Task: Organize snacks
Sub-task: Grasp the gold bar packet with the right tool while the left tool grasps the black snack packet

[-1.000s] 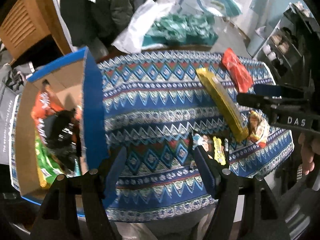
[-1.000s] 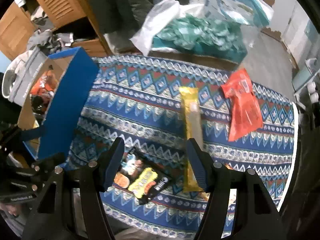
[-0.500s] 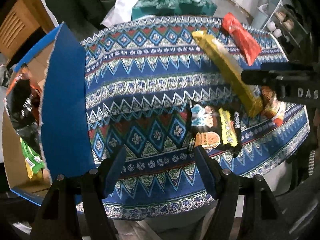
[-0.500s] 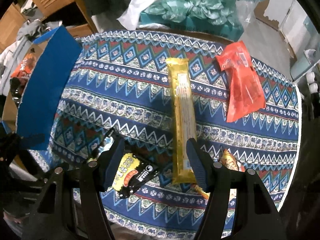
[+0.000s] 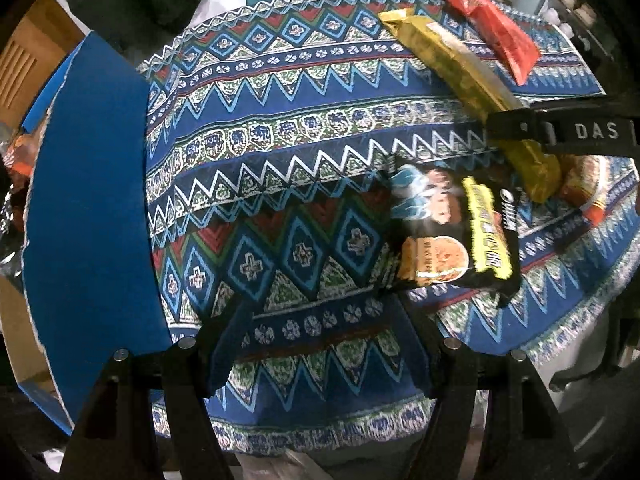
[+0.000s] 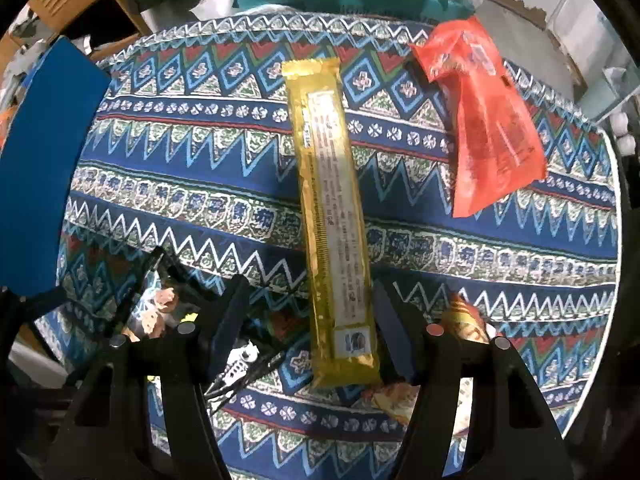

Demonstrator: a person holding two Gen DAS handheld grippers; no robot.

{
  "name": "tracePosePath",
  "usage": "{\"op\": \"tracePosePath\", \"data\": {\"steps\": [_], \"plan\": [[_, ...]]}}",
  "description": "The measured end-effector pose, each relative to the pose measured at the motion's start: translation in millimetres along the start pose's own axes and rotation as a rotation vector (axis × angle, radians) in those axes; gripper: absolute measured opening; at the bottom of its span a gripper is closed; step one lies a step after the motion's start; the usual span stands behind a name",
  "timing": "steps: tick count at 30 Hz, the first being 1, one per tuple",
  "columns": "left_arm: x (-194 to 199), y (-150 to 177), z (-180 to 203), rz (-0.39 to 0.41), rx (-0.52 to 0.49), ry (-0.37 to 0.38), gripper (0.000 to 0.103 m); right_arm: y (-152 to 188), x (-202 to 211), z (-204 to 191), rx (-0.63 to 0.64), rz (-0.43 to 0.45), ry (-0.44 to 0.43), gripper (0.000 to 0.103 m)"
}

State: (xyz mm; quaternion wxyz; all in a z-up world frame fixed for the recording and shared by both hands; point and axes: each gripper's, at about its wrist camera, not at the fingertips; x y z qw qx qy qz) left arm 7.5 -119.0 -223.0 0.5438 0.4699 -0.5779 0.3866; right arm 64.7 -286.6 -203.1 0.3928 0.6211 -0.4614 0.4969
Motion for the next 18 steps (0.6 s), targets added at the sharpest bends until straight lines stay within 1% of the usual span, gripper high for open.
{"op": "tracePosePath", "data": {"steps": [4, 6, 8, 9, 10, 11, 14, 18], "plan": [[-9, -11, -2, -0.008, 0.020, -0.027, 0.072, -1, -10, 4, 0.003, -0.009, 0.001, 0.064], [-13, -16, -4, -0.011, 0.040, -0.034, 0.072, -1, -14, 6, 0.010, -0.013, 0.002, 0.058], [-15, -24, -8, -0.013, 0.063, -0.035, 0.072, 0, -18, 8, 0.015, -0.020, 0.018, 0.048], [-15, -28, -9, -0.009, 0.073, -0.035, 0.073, 1, -19, 8, 0.017, -0.023, 0.027, 0.045], [-15, -31, -11, -0.002, 0.078, -0.035, 0.073, 2, -20, 9, 0.018, -0.025, 0.031, 0.037], [-15, -35, -11, 0.000, 0.083, -0.034, 0.073, 2, -21, 9, 0.017, -0.027, 0.031, 0.032], [-14, -47, -9, 0.009, 0.089, -0.037, 0.074, 8, -22, 9, 0.017, -0.031, 0.012, 0.032], [-13, -62, -5, 0.022, 0.099, -0.044, 0.074, 29, -23, 11, 0.021, -0.042, -0.009, 0.030]]}}
Point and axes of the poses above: each gripper's, at about its wrist camera, not at the fingertips, and x roughly against the way its jaws point, z to its right, y to its underside, and after that the axes turned 12 degrees about -z, right-handed
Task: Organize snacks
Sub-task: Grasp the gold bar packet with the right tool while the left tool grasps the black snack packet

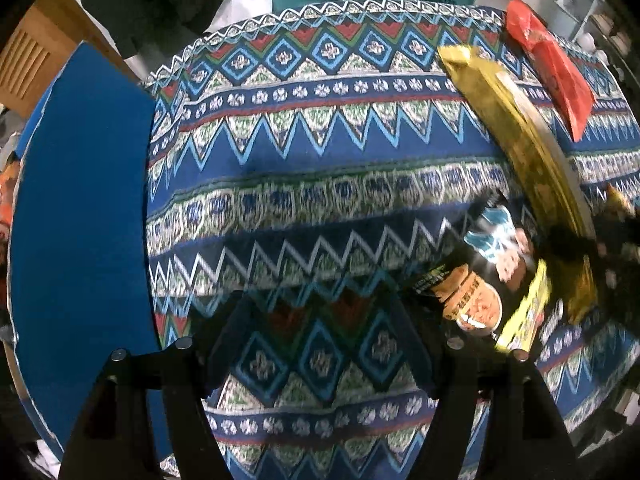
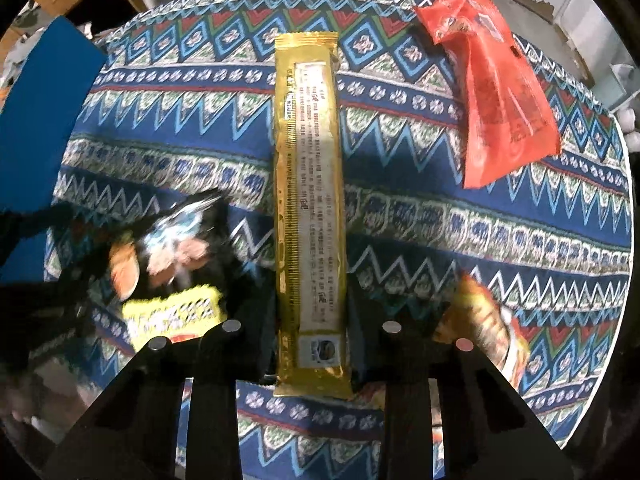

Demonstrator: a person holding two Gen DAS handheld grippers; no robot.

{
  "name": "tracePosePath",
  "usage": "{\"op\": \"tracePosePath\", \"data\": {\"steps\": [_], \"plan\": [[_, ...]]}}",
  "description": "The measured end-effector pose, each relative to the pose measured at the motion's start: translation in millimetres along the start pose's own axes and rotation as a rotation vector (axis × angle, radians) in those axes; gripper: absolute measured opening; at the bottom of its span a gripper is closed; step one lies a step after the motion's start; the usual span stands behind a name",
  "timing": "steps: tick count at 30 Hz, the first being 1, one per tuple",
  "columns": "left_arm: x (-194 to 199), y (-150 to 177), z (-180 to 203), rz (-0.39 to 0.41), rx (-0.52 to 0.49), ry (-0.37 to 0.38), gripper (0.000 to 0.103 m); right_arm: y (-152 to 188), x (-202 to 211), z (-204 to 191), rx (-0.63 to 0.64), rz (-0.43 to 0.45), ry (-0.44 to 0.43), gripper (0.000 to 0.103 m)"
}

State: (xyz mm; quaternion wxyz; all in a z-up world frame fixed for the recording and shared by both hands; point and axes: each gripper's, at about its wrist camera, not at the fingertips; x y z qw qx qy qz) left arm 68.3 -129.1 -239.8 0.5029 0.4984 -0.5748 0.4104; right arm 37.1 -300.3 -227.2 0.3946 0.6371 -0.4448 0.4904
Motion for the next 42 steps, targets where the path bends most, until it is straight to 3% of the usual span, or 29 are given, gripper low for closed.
{"op": "tracePosePath", "data": {"steps": [8, 14, 19, 22, 29, 37, 42], "plan": [[6, -29, 7, 0.010, 0.020, 0.019, 0.074, 46, 0, 3, -0.046, -0.024, -0.020, 0.029], [17, -46, -13, 0.009, 0.062, 0.066, 0.074, 69, 4, 33, -0.095, -0.021, -0.002, 0.029], [27, -41, -16, -0.008, 0.088, 0.174, 0.079, 83, 5, 50, -0.119, -0.020, 0.055, 0.029], [34, -40, -8, -0.028, 0.090, 0.262, 0.080, 89, 7, 56, -0.129, -0.019, 0.025, 0.032], [38, -47, 13, -0.059, 0.101, 0.383, 0.081, 82, 15, 62, -0.142, 0.009, -0.025, 0.038], [26, -35, 38, -0.110, 0.127, 0.426, 0.083, 81, 22, 72, -0.133, 0.018, -0.033, 0.040], [16, -26, 53, -0.121, 0.135, 0.411, 0.088, 83, 20, 70, -0.128, 0.018, -0.040, 0.042]]}}
Point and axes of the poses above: each gripper's, at about its wrist camera, not at the fingertips, and x roughly against the way its jaws point, z to its right, y to its underside, and after that the axes turned 12 degrees about -z, right-handed
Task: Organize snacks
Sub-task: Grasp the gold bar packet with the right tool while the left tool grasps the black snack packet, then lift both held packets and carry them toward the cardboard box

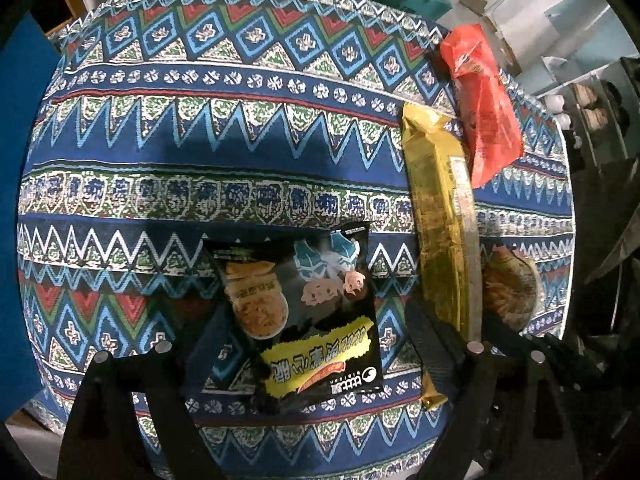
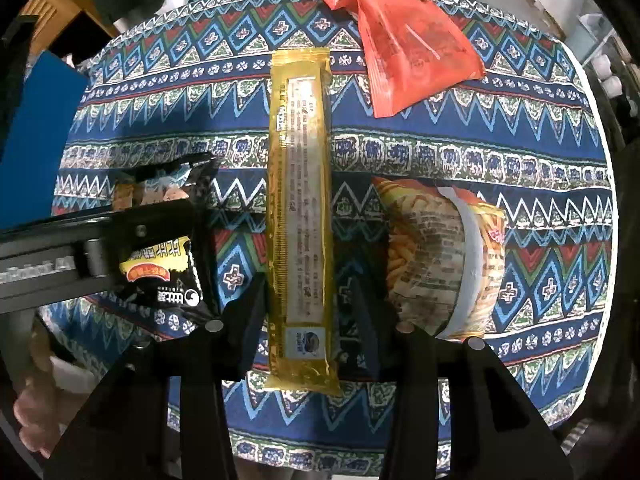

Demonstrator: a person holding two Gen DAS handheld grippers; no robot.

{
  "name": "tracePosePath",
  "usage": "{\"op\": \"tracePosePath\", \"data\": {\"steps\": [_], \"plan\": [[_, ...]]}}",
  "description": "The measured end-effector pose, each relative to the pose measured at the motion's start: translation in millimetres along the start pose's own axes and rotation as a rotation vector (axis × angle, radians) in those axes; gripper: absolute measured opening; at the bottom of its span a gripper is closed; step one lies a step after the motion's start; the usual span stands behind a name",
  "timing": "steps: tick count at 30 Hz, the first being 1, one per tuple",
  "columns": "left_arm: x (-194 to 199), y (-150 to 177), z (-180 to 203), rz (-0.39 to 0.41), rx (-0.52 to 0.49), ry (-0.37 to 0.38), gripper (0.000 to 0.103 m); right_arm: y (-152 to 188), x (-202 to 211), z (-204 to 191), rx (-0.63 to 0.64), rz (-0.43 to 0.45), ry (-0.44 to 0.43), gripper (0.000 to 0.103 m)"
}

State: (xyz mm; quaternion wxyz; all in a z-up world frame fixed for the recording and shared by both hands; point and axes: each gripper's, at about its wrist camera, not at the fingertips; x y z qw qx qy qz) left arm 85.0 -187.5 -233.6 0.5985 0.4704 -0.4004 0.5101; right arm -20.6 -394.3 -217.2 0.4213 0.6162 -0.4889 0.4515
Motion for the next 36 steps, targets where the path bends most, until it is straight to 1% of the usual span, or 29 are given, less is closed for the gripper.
{"op": "tracePosePath", "data": {"steps": [1, 3, 4, 6, 9, 11, 12, 13, 15, 16, 19, 28, 31, 33, 34, 36], "plan": [[-3, -1, 1, -0.005, 0.000, 0.000, 0.088, 4, -1, -5, -0.003, 0.001, 0.000, 0.044], [-10, -2, 5, -0.015, -0.002, -0.009, 0.088, 5, -1, -3, -0.006, 0.000, -0.001, 0.046], [-17, -6, 14, -0.019, -0.006, -0.015, 0.088, 5, -2, -3, -0.007, 0.001, -0.002, 0.047], [-23, -7, 23, -0.011, -0.030, -0.035, 0.088, 5, -2, -1, -0.006, 0.000, -0.004, 0.048], [-24, -4, 26, -0.002, -0.077, -0.054, 0.088, 0, -4, 1, -0.006, -0.001, -0.005, 0.048], [-27, -5, 35, 0.017, -0.094, -0.078, 0.080, 0, -5, 0, -0.008, -0.003, -0.002, 0.048], [-26, -3, 36, 0.029, -0.100, -0.094, 0.069, -1, -6, 0, -0.008, -0.003, 0.001, 0.048], [-25, -2, 36, 0.034, -0.112, -0.097, 0.065, -2, -7, -1, -0.005, -0.002, 0.007, 0.048], [-23, -1, 33, 0.030, -0.124, -0.080, 0.062, -3, -8, -3, -0.002, 0.000, 0.018, 0.048], [-23, -1, 31, 0.029, -0.125, -0.073, 0.058, -5, -9, -4, 0.000, 0.001, 0.025, 0.048], [-15, 0, 18, 0.031, -0.126, -0.054, 0.057, -10, -8, -7, 0.002, 0.012, 0.029, 0.048], [3, 4, -7, 0.060, -0.122, -0.052, 0.057, -48, -22, -23, 0.009, 0.036, 0.066, 0.048], [8, 5, -10, 0.072, -0.123, -0.059, 0.057, -59, -29, -31, 0.021, 0.048, 0.097, 0.048], [13, 6, -14, 0.085, -0.130, -0.066, 0.057, -64, -32, -36, 0.032, 0.057, 0.117, 0.034], [16, 7, -14, 0.093, -0.136, -0.071, 0.057, -67, -33, -39, 0.038, 0.057, 0.118, 0.031], [20, 8, -15, 0.108, -0.148, -0.080, 0.057, -70, -32, -40, 0.035, 0.056, 0.123, 0.031]]}}
Point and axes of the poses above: each gripper's, at about its wrist camera, not at the fingertips, and x roughly against the way its jaws point, z to its right, y to its underside, and after that the axes turned 12 degrees about -z, right-handed
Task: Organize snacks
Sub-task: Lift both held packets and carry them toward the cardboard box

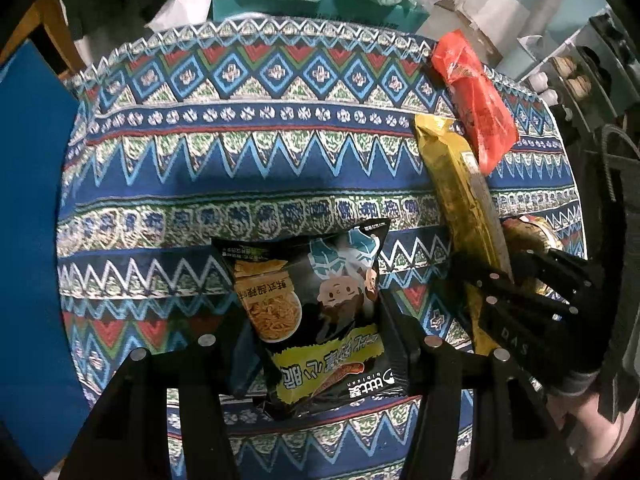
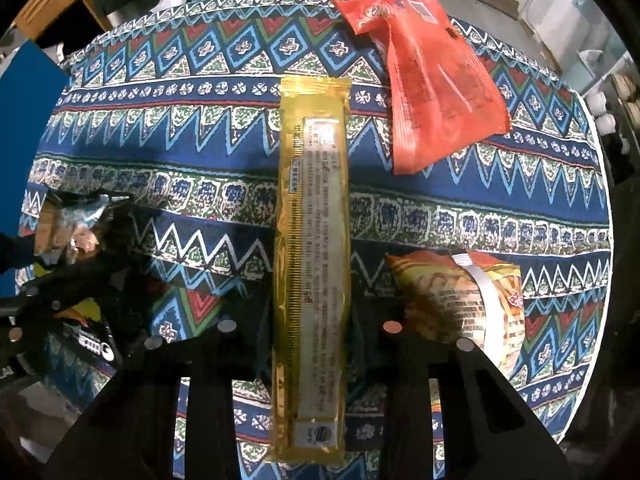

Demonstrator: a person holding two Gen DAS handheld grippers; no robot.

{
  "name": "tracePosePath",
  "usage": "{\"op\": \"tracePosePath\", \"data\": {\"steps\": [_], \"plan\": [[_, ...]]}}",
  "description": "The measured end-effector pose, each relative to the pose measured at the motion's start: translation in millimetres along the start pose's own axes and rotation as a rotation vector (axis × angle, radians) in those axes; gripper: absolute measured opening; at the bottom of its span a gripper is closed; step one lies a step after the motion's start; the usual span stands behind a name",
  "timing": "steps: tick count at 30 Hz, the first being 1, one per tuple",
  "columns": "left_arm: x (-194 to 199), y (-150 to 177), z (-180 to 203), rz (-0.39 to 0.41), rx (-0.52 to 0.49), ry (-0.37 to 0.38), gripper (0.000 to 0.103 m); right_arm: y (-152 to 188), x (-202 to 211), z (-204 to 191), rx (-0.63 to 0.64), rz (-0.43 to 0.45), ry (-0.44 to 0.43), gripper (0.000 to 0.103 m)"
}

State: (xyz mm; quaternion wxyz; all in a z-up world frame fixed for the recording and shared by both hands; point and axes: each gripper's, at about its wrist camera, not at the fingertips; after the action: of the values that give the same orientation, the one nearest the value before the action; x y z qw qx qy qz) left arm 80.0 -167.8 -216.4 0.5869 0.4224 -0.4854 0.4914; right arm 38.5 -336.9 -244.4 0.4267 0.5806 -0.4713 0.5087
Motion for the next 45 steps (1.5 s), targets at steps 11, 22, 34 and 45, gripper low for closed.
{"op": "tracePosePath", "data": {"steps": [11, 22, 34, 45], "plan": [[36, 16, -15, 0.085, -0.045, -0.051, 0.057, -8, 39, -30, -0.009, 0.045, -0.023, 0.031], [80, 34, -35, 0.170, -0.035, -0.071, 0.057, -14, 87, -56, 0.016, 0.121, -0.076, 0.031], [126, 53, -67, 0.233, 0.001, -0.071, 0.057, -10, 131, -87, 0.096, 0.169, -0.154, 0.031], [153, 65, -102, 0.278, 0.044, -0.078, 0.057, -22, 156, -140, 0.194, 0.195, -0.192, 0.031]]}}
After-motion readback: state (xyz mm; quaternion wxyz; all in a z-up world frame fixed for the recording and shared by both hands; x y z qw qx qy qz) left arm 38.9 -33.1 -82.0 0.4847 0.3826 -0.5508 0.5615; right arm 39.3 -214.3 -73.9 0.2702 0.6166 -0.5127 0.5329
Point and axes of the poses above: each gripper's, at about its wrist camera, not at the fingertips, and x roughly against the way its jaws point, z to its right, y to its underside, and after that the axes turned 12 degrees about -z, right-handed
